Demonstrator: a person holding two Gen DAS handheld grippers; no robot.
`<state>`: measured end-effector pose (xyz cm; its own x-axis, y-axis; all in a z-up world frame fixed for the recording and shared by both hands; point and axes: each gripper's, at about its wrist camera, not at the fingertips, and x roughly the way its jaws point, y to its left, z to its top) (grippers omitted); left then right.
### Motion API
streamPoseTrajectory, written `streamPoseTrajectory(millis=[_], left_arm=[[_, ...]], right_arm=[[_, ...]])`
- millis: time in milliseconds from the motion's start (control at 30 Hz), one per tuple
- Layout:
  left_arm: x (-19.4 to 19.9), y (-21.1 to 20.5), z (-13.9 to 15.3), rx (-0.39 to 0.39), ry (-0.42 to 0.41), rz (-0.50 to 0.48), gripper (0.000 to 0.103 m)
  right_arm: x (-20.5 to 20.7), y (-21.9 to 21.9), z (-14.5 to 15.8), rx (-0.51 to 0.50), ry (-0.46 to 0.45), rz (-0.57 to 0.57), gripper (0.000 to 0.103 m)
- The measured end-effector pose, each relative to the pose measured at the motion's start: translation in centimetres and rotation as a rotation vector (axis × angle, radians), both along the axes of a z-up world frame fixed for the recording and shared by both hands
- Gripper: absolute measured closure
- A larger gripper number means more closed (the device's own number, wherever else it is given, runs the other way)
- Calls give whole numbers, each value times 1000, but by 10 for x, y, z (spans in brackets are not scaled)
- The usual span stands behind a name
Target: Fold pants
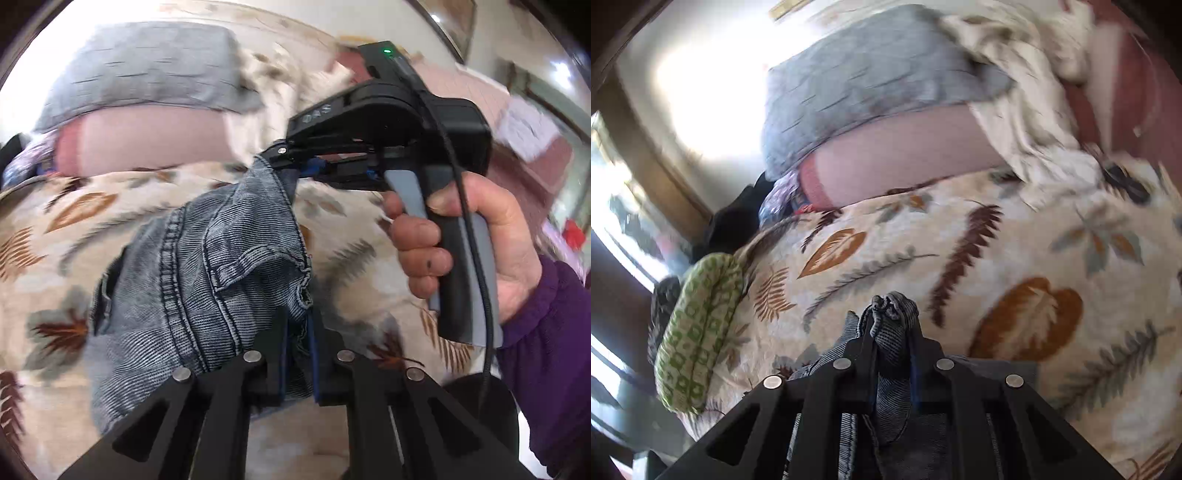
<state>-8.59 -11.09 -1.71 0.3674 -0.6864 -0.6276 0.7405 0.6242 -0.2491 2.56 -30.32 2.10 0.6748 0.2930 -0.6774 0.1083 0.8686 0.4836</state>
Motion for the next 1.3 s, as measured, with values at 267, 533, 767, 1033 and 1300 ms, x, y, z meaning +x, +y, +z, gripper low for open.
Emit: streamPoseTrajectory(millis=[267,533,767,1033,1300], left_arm=[[0,-71,-37,140,10,-73,93],[8,-86,-47,168,53,-80,93],[-4,-49,-11,133,9,-50,93],[54,19,4,216,37,275,72],[90,29,-43,330,78,421,72]], right_arm=[[-36,-86,-65,146,1,-142,89],[-38,-113,-100,216,74,-166,78],[-75,-128,-70,92,-35,-244,71],[-103,-86,-41,112,-139,-154,71],[-99,-22,-36,2,-141,-5,71]])
